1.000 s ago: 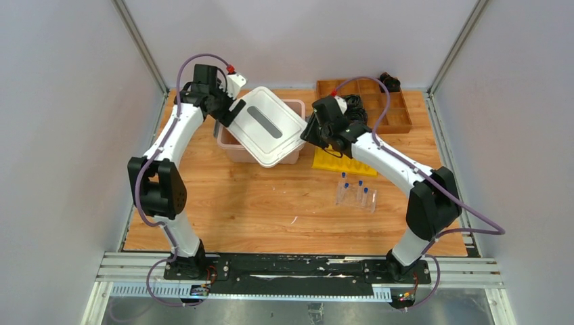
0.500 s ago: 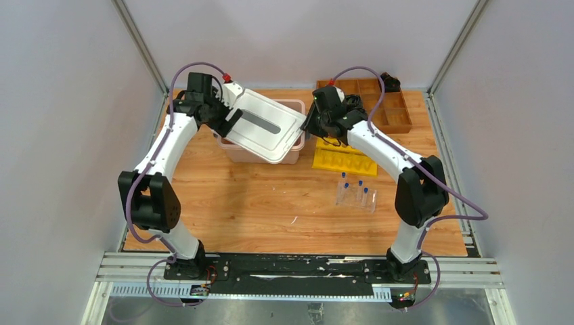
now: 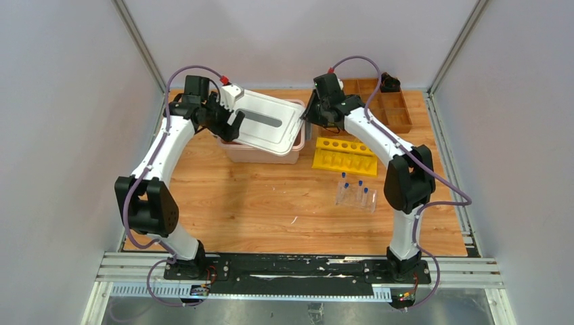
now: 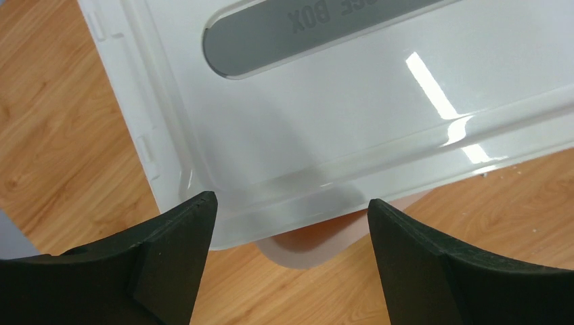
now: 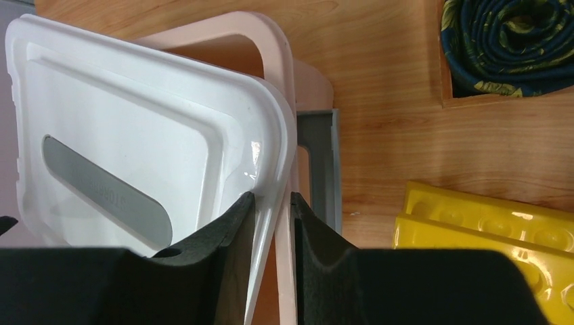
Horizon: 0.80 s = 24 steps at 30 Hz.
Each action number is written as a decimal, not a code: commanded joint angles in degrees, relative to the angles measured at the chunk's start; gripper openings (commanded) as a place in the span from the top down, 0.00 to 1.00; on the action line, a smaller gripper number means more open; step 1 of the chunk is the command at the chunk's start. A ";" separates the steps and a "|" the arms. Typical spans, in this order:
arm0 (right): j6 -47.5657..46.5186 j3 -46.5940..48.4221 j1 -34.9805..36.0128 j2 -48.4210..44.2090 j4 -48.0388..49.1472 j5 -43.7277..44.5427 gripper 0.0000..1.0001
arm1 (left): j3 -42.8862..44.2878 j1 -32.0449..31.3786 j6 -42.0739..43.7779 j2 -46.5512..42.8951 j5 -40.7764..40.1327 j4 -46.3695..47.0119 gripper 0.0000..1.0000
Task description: Organize the chemistry lab equipment
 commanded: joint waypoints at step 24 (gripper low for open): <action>-8.99 14.58 -3.59 6.38 -10.69 1.49 0.57 | 5.06 4.90 -7.74 0.87 -5.47 2.55 0.40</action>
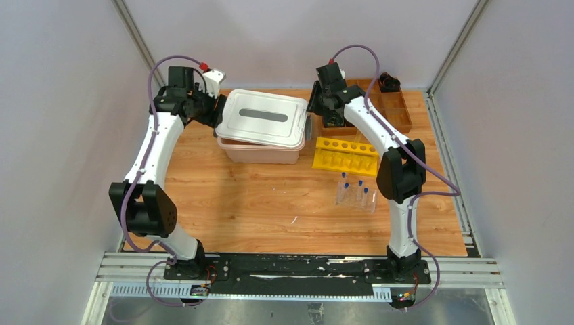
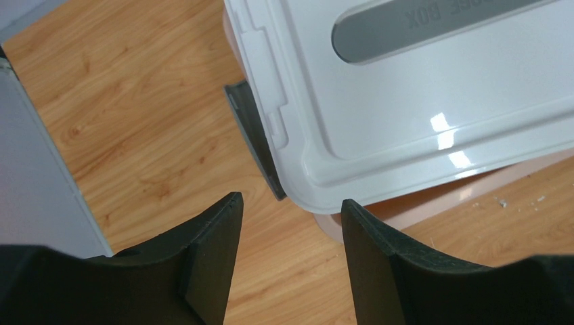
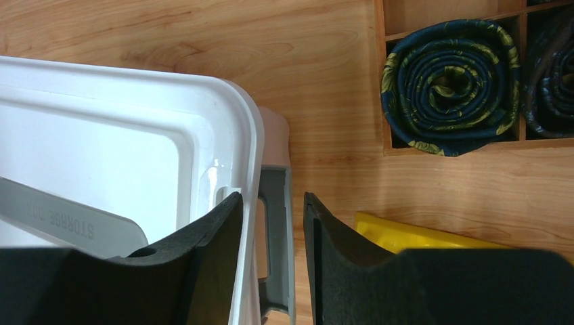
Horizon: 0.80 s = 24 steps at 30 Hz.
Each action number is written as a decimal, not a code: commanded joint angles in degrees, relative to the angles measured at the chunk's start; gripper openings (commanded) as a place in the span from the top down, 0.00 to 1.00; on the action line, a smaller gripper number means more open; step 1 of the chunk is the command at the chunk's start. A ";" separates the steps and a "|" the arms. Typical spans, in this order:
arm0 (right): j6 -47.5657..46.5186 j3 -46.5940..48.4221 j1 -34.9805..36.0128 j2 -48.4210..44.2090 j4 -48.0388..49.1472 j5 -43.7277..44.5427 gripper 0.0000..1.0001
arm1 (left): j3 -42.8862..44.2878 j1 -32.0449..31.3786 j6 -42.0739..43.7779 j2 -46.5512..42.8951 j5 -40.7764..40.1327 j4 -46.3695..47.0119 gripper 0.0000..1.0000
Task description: Organize the chemistry lab equipment
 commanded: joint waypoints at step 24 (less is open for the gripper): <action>-5.78 4.36 -0.47 3.03 -0.66 -8.52 0.53 | -6.40 0.27 -3.37 2.46 1.68 5.35 0.43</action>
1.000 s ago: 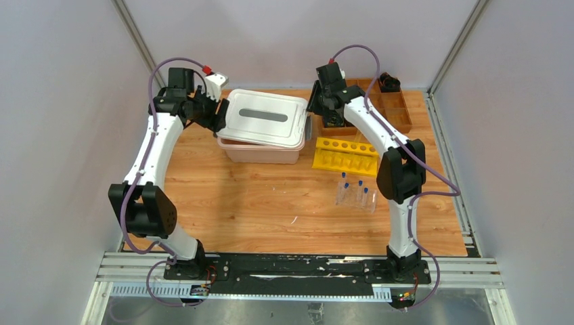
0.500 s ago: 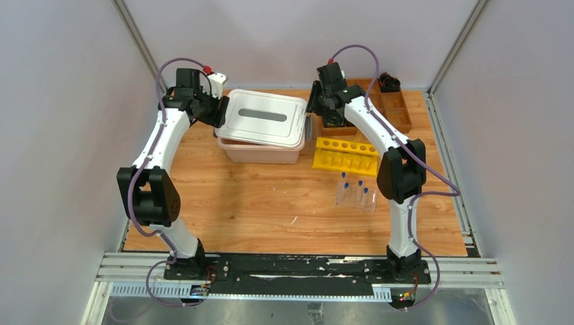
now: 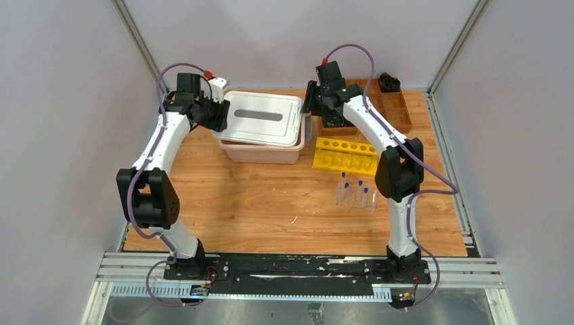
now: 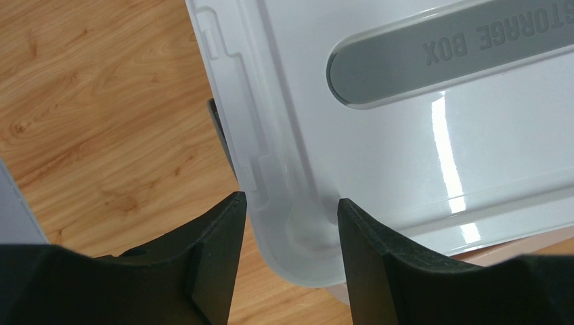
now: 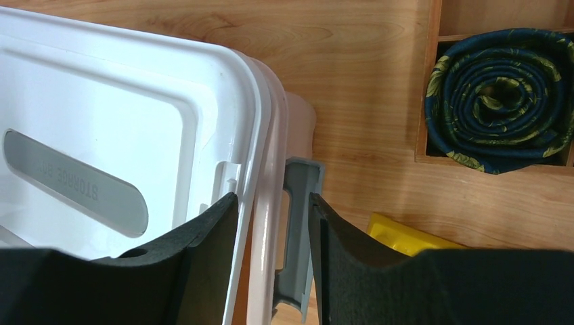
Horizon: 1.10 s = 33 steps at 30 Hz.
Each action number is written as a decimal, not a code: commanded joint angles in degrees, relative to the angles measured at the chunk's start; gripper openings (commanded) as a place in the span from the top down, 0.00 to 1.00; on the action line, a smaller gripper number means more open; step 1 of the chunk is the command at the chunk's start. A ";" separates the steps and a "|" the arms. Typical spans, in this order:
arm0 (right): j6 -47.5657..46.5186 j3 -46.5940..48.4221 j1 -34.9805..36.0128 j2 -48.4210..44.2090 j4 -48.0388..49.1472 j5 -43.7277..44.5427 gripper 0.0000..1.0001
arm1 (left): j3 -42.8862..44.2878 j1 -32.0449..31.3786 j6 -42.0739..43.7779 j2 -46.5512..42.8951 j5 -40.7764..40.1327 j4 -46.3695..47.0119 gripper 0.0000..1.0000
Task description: Organize the chemistry lab equipment
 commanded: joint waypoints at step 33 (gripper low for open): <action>-4.30 4.09 7.14 -1.47 -5.46 12.82 0.43 | 3.26 4.15 0.14 -6.10 -0.20 -6.88 0.43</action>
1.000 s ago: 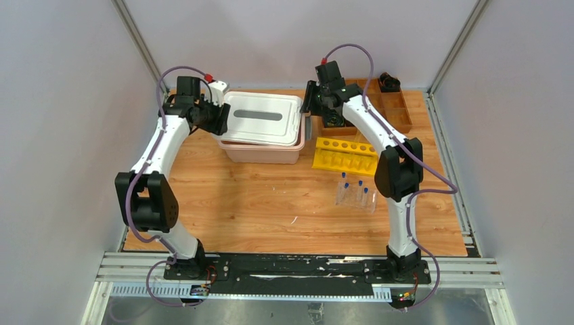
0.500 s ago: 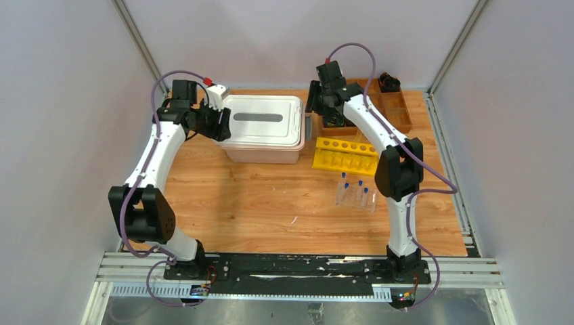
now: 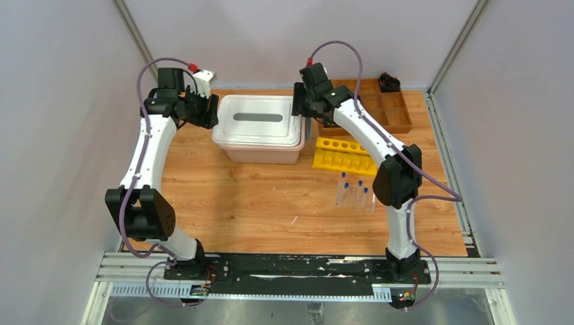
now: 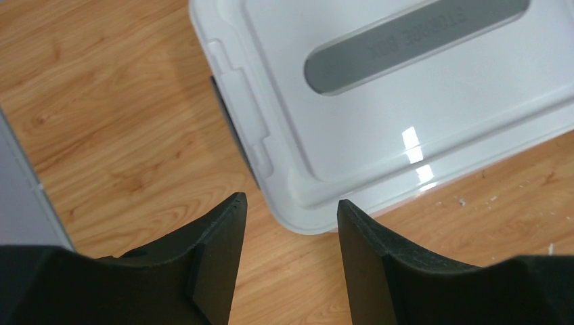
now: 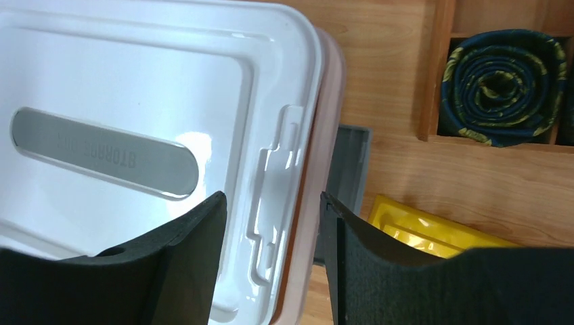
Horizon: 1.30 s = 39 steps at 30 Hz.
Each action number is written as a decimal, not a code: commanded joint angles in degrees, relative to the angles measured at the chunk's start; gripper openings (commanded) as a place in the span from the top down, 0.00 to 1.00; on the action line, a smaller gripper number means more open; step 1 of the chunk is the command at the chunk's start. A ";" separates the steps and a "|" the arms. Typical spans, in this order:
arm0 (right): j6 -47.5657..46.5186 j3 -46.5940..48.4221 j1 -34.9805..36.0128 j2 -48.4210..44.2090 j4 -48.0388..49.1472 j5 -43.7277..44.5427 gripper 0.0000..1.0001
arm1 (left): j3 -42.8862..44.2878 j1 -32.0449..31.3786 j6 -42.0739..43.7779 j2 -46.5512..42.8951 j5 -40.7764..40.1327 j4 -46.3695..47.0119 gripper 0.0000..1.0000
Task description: Organize the chemistry lab equipment
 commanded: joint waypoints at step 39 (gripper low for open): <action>-8.51 0.45 0.65 3.58 -7.32 -0.13 0.61 | -3.32 -2.03 2.84 2.04 -10.44 6.63 0.41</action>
